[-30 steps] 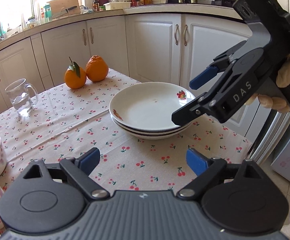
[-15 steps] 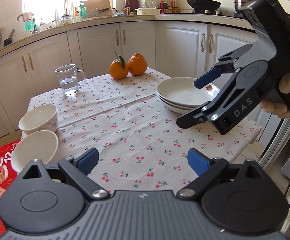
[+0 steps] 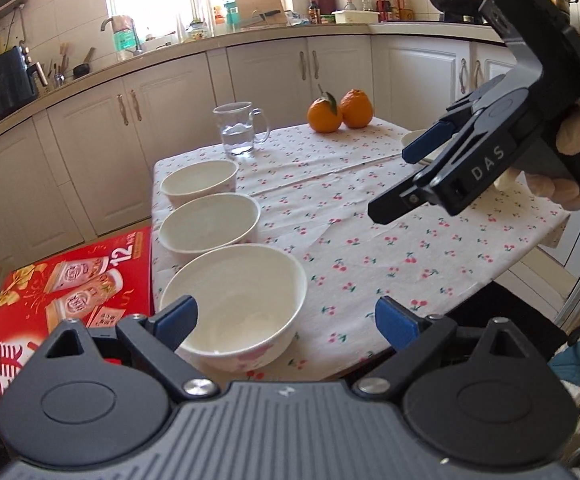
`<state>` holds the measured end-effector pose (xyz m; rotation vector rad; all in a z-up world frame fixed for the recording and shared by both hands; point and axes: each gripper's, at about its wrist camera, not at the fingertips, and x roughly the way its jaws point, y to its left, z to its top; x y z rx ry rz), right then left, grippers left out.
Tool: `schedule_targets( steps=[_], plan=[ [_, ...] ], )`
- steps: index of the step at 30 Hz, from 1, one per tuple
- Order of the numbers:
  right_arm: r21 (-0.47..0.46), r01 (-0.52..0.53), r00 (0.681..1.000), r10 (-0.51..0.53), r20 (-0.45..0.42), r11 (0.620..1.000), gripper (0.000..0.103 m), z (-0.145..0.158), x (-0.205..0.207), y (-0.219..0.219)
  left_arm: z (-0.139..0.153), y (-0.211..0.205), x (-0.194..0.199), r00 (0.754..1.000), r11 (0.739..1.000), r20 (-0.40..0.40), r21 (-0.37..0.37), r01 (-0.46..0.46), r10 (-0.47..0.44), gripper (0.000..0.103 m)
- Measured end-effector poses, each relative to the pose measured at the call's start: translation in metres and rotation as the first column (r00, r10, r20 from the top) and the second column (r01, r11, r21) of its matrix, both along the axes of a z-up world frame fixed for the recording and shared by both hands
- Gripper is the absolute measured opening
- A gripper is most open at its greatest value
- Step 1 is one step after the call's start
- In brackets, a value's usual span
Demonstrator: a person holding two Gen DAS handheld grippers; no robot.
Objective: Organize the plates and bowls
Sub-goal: 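Move the right tool to a pink-flower white bowl and grasp its rim, then carry the bowl with the right tool beside the plate stack, lower and open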
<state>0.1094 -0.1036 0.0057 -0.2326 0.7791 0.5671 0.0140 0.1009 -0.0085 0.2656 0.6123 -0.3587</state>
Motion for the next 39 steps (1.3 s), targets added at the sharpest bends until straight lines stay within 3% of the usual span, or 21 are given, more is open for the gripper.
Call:
schedule_targets(
  steps=[8,19,29,33,39],
  plan=[
    [0.018,-0.100,0.995,0.100,-0.010,0.995,0.103,-0.003,0.007,0.048,-0.029,0.027,0.013,0.994,0.995,-0.071,-0.054,-0.081,0.077,0.095],
    [0.049,-0.192,0.979,0.194,-0.061,0.980,0.101,-0.017,0.023,0.084,-0.040,0.032,0.024,0.995,0.994,-0.090,-0.096,-0.054,0.046,0.095],
    [0.057,-0.233,0.961,0.239,-0.141,0.971,0.079,-0.036,0.037,0.101,-0.039,0.037,0.028,0.995,0.992,-0.094,-0.114,-0.046,0.035,0.092],
    [0.059,-0.244,0.956,0.250,-0.155,0.968,0.071,-0.039,0.042,0.104,-0.039,0.038,0.029,0.995,0.993,-0.093,-0.111,-0.045,0.035,0.087],
    [0.077,-0.252,0.949,0.262,-0.178,0.965,0.067,-0.043,0.048,0.105,-0.038,0.039,0.030,0.995,0.992,-0.093,-0.113,-0.048,0.038,0.084]
  ],
)
